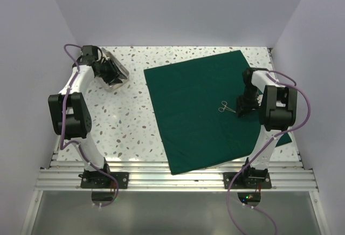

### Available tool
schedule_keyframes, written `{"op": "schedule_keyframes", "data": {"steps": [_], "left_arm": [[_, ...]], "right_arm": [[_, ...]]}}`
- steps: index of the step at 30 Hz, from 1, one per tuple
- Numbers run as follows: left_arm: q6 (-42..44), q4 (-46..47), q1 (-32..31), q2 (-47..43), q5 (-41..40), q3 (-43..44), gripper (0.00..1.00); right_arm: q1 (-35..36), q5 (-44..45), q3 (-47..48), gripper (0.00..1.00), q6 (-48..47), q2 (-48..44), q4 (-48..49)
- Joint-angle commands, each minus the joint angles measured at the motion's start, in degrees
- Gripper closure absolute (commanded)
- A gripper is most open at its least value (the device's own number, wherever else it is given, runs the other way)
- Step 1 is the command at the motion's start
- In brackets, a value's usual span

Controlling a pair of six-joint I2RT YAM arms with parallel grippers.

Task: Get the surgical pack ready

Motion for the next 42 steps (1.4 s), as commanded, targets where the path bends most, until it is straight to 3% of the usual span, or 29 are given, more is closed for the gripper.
{"op": "schedule_keyframes", "data": {"steps": [1, 10, 29, 33, 42], "left_arm": [[1.4, 1.58, 0.15, -0.43, 1.38, 0.34, 0.6], [1.4, 1.67, 0.07, 0.62, 1.82, 0.95, 0.61], [1.31, 2.28, -0.02, 0.53, 2.61, 0.78, 0.61], [1.31, 2.37, 0.07, 0.44, 2.79, 0.69, 0.61], [0.96, 2.81, -0.81, -0.26, 3.84, 0.51, 0.6]], "right_arm": [[-0.43, 2.24, -0.11, 0.6, 2.39, -1.75, 1.07], [-0.52, 3.12, -2.12, 0.66, 3.62, -1.4, 3.53], [-0.69, 4.09, -15.48, 0.89, 4.85, -5.71, 14.25], [-0.69, 3.13, -15.23, 1.0, 4.85, -7.55, 14.79], [-0.69, -1.0, -10.21, 1.0, -0.5, -10.54, 14.69]]}}
